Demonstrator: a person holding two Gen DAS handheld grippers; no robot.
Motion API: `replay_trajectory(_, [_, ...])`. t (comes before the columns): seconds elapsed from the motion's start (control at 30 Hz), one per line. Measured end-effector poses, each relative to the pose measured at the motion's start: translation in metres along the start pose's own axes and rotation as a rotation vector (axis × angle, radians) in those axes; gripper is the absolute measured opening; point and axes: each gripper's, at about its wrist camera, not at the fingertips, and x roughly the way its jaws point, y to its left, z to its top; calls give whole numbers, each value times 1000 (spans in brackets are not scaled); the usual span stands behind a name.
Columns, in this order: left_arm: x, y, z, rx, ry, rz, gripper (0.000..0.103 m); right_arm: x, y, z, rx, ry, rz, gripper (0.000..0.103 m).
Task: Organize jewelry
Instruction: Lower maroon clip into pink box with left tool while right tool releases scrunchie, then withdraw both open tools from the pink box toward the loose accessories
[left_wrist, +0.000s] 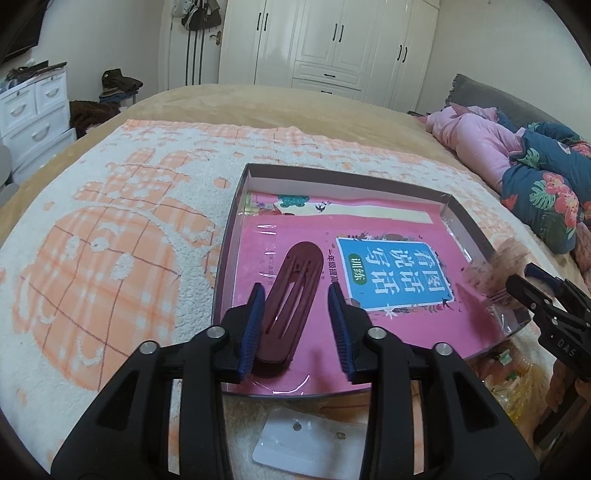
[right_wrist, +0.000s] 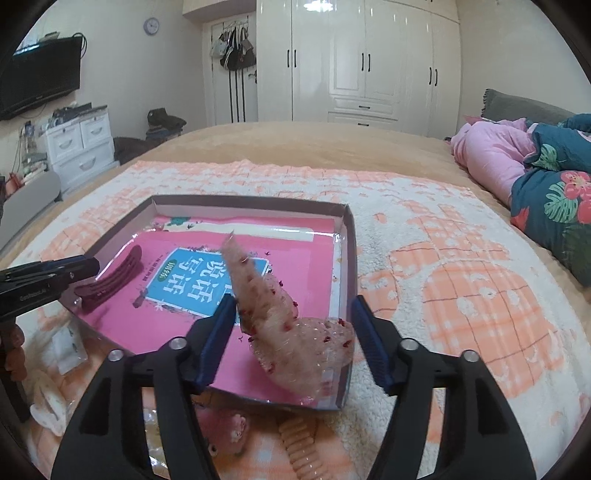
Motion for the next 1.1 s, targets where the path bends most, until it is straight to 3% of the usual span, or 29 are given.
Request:
replay_trajectory(0.43, [-39, -3, 2, -13, -107, 8, 58, -45, -2, 2, 17, -142, -12, 86])
replay_trajectory(0.77, [-73, -11, -1, 9, -203, 20, 83, -75, 2, -1, 0, -219, -31, 90])
replay_trajectory(1.1, [-102, -10, -8, 2, -256, 19, 90, -102, 3, -11, 5, -249, -19, 91])
